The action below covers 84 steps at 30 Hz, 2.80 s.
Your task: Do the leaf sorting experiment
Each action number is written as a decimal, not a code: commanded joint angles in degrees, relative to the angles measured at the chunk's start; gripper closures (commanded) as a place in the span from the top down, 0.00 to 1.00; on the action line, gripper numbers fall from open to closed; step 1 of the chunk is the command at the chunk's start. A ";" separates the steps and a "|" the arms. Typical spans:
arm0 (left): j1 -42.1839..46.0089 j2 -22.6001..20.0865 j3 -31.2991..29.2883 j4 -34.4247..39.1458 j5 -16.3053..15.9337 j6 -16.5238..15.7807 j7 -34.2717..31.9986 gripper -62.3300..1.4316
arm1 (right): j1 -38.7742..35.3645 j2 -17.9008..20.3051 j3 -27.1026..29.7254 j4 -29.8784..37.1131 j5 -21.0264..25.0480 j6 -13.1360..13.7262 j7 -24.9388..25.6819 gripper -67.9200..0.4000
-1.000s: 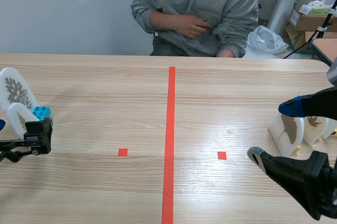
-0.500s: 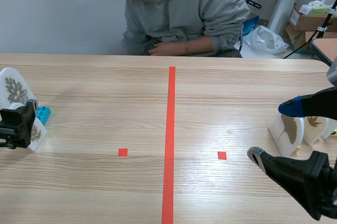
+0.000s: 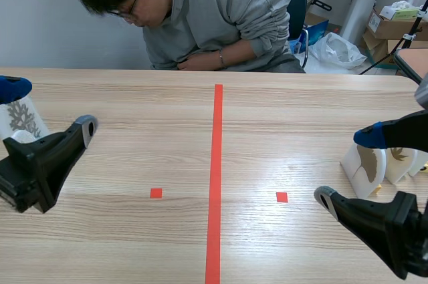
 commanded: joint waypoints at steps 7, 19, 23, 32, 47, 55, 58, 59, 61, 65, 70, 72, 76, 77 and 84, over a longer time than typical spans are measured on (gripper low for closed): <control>5.53 -2.56 1.75 4.87 -0.42 -3.45 0.92 1.00 | 0.72 0.59 0.26 0.46 0.57 0.44 0.59 0.87; 10.21 -5.01 2.23 5.11 -0.44 -7.04 0.39 1.00 | 0.70 0.59 0.26 0.46 0.52 0.44 0.37 0.87; 10.38 -5.49 2.23 5.11 -0.44 -7.63 0.42 1.00 | 0.70 0.59 0.26 0.46 -0.76 0.44 0.37 0.87; 10.36 -5.75 2.21 5.09 -0.44 -7.67 0.26 1.00 | 0.70 0.59 0.26 0.46 -0.72 0.44 0.44 0.87; 10.36 -5.77 2.21 5.01 -0.42 -7.63 -2.21 1.00 | 0.70 0.59 0.26 0.46 -0.70 0.44 0.46 0.87; 10.36 -5.77 2.21 5.01 -0.39 -7.63 -2.21 1.00 | 0.70 0.59 0.26 0.46 -0.70 0.44 0.46 0.87; 10.36 -5.77 2.21 5.01 -0.39 -7.63 -2.21 1.00 | 0.70 0.59 0.26 0.46 -0.70 0.44 0.46 0.87; 10.36 -5.77 2.21 5.01 -0.39 -7.63 -2.21 1.00 | 0.70 0.59 0.26 0.46 -0.70 0.44 0.46 0.87; 10.36 -5.77 2.21 5.01 -0.39 -7.63 -2.21 1.00 | 0.70 0.59 0.26 0.46 -0.70 0.44 0.46 0.87; 10.36 -5.77 2.21 5.01 -0.39 -7.63 -2.19 1.00 | 0.70 0.59 0.26 0.46 -0.70 0.44 0.46 0.87; 10.36 -5.77 2.21 5.01 -0.39 -7.63 -2.19 1.00 | 0.70 0.59 0.26 0.46 -0.70 0.44 0.46 0.87; 10.36 -5.77 2.21 5.01 -0.39 -7.63 -2.19 1.00 | 0.70 0.59 0.26 0.46 -0.70 0.44 0.46 0.87; 10.36 -5.77 2.21 5.01 -0.39 -7.63 -2.19 1.00 | 0.70 0.59 0.26 0.46 -0.70 0.44 0.46 0.87; 10.36 -5.77 2.21 5.01 -0.39 -7.63 -2.19 1.00 | 0.70 0.59 0.26 0.46 -0.70 0.44 0.46 0.87; 10.36 -5.77 2.21 5.01 -0.39 -7.63 -2.19 1.00 | 0.70 0.59 0.26 0.46 -0.70 0.44 0.46 0.87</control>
